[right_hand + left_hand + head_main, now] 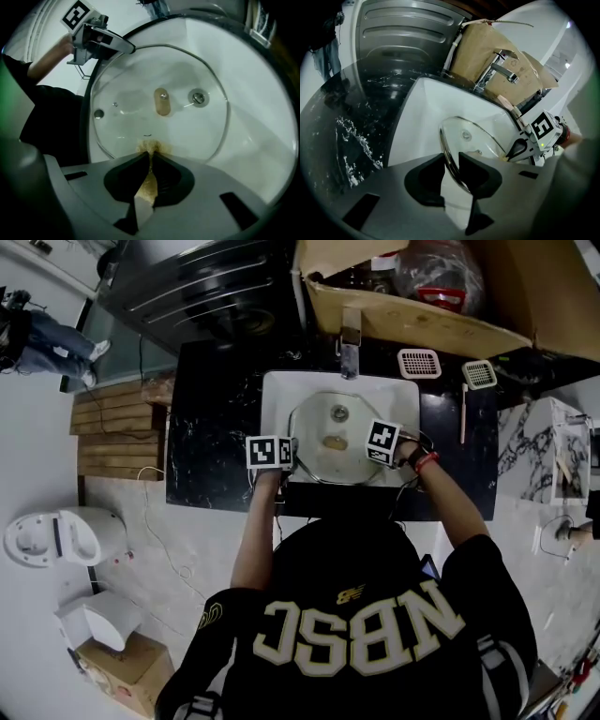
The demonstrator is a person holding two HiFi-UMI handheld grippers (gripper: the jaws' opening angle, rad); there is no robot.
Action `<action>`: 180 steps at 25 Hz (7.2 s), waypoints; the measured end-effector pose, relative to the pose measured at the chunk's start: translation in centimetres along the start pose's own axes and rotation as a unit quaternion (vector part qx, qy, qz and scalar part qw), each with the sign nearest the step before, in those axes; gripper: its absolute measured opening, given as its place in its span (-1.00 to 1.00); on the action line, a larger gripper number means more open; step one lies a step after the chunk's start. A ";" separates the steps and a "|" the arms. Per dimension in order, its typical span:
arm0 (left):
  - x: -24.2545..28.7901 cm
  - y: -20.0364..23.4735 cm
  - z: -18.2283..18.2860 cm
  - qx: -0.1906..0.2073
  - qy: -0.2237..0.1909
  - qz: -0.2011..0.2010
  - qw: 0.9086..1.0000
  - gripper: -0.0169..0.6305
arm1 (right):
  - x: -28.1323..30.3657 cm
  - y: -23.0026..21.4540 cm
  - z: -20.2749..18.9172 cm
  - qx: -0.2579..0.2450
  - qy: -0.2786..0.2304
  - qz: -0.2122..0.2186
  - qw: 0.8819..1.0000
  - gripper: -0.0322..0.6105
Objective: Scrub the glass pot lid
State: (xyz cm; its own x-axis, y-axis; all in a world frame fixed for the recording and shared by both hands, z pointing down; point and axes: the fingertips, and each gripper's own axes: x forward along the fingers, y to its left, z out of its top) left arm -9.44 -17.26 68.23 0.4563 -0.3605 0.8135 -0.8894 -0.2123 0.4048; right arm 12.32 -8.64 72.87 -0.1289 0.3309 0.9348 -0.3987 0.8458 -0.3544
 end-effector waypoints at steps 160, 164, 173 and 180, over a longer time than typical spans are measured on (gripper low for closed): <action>2.8 -2.4 -5.1 0.057 0.194 -0.031 0.979 -0.91 | 0.8 -2.7 18.0 0.053 -0.216 -0.028 0.975 -0.74; 2.9 -2.3 -5.0 0.053 0.196 -0.031 0.979 -0.91 | 0.4 -5.6 18.2 0.073 -0.231 -0.054 0.969 -0.74; 2.9 -2.3 -5.0 0.057 0.193 -0.031 0.979 -0.91 | -1.3 -11.1 10.0 0.116 -0.173 -0.185 0.961 -0.74; 2.8 -2.4 -4.8 0.048 0.181 -0.040 0.982 -0.91 | -2.1 -8.1 5.2 0.088 -0.122 -0.169 0.974 -0.74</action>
State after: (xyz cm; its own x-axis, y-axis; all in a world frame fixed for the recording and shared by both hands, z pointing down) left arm -6.18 -13.43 71.55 0.4704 0.0030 0.8824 -0.8362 -0.3180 0.4469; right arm 11.13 -18.36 73.89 -0.1670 -0.0825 0.9825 -0.6031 0.7969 -0.0357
